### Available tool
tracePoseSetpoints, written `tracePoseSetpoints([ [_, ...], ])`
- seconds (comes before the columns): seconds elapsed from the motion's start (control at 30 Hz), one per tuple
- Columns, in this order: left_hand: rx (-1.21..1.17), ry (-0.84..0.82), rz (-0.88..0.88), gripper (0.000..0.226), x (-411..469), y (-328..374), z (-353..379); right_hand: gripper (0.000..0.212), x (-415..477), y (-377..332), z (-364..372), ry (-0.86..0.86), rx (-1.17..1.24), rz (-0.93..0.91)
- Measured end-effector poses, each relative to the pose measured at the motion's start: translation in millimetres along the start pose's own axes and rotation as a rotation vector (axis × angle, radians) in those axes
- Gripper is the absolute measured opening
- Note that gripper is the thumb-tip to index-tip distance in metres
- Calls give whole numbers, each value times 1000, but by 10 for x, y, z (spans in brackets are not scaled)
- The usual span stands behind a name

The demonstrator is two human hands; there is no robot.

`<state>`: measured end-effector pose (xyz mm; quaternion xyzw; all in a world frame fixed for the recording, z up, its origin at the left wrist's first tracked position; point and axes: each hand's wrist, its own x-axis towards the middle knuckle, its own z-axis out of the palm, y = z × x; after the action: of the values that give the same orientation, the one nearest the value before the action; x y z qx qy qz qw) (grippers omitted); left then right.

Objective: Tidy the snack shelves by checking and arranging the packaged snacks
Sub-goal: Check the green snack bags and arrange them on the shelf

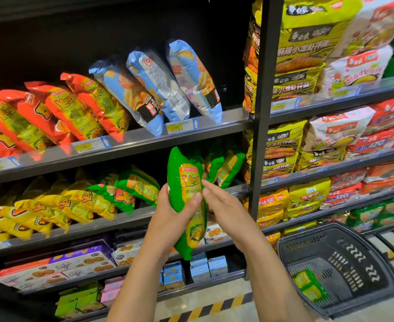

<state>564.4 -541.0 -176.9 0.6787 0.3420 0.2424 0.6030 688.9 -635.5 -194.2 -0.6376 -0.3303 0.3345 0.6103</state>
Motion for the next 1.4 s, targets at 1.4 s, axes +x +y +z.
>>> tracePoseSetpoints([
  [1.4,-118,-86,-53,14,74,60,-10,52,5,106,-436,17,275,36],
])
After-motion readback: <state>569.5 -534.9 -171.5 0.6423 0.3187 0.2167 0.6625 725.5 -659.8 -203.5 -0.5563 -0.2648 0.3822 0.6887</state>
